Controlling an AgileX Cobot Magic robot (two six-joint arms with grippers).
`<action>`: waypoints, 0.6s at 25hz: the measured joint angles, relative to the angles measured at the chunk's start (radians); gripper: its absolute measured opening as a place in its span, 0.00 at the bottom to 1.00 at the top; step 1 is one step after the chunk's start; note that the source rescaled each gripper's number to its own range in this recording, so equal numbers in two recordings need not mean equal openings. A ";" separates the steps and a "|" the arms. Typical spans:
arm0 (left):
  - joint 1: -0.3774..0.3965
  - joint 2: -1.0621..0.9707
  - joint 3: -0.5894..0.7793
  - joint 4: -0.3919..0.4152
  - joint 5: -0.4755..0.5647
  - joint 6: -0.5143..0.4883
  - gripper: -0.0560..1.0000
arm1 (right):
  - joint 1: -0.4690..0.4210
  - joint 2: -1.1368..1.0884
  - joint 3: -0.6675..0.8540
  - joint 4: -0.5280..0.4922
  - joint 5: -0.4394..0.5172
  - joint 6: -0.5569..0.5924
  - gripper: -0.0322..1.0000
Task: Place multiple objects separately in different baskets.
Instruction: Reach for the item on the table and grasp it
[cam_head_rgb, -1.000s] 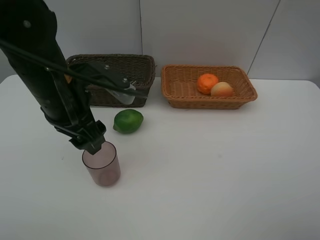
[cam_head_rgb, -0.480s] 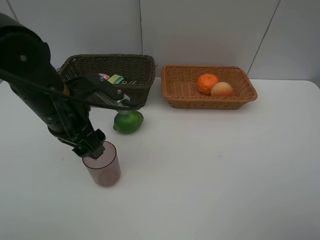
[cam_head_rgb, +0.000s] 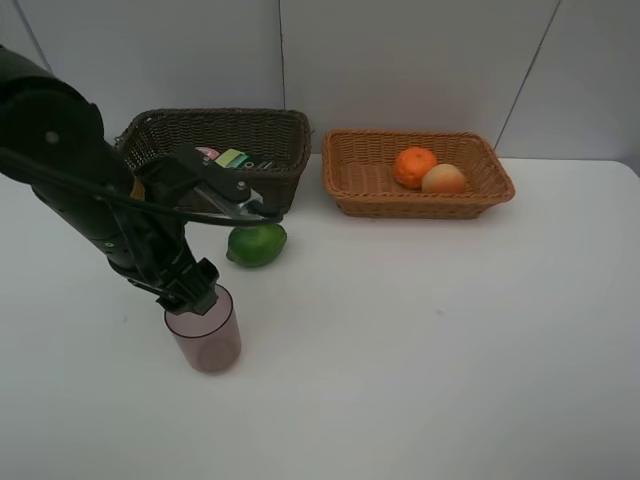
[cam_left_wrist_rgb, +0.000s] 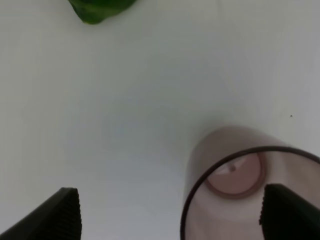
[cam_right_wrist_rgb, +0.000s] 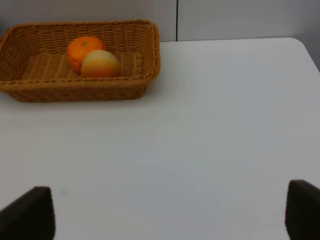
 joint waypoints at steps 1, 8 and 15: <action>0.000 0.012 0.002 0.000 -0.002 0.000 0.94 | 0.000 0.000 0.000 0.000 0.000 0.000 1.00; 0.000 0.093 0.002 -0.001 -0.074 0.000 0.94 | 0.000 0.000 0.000 0.000 0.000 0.000 1.00; 0.000 0.156 0.002 -0.001 -0.122 0.000 0.92 | 0.000 0.000 0.000 0.000 0.000 0.000 1.00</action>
